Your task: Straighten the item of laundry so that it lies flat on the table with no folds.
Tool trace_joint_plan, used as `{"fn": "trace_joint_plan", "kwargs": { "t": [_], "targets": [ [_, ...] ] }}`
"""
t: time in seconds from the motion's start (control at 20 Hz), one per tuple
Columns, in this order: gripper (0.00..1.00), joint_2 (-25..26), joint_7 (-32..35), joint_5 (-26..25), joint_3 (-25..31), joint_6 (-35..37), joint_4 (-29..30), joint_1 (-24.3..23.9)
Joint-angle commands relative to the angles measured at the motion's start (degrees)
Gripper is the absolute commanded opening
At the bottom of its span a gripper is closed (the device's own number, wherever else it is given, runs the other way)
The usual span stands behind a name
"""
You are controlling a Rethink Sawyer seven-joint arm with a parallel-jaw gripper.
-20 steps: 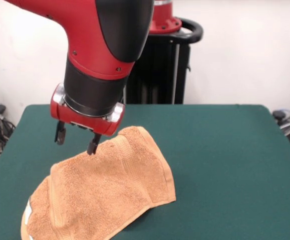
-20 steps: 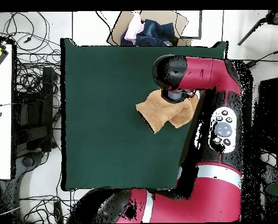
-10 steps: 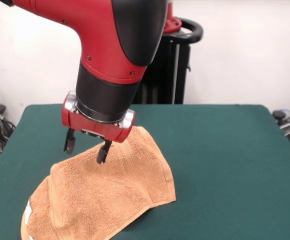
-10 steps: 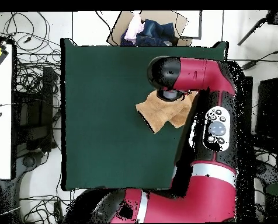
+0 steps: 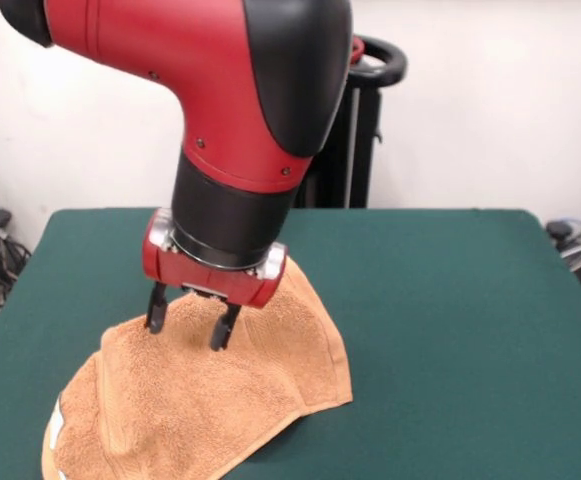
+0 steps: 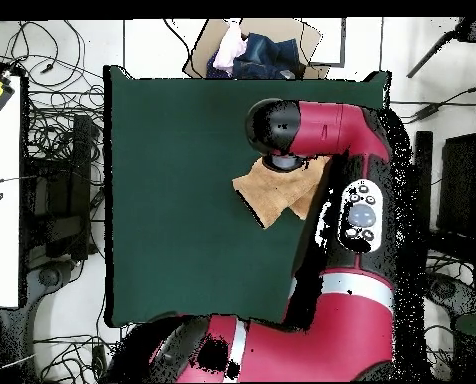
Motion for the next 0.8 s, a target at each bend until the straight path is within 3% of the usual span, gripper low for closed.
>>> {"fn": "trace_joint_plan", "kwargs": {
  "t": [0.05, 0.8],
  "targets": [
    [1.00, 3.91, 10.01, 2.12, 3.49, -4.42, 9.20, 2.25],
    [1.00, 7.77, 14.79, 5.80, 1.99, -6.04, 7.38, 3.71]
  ]
}}
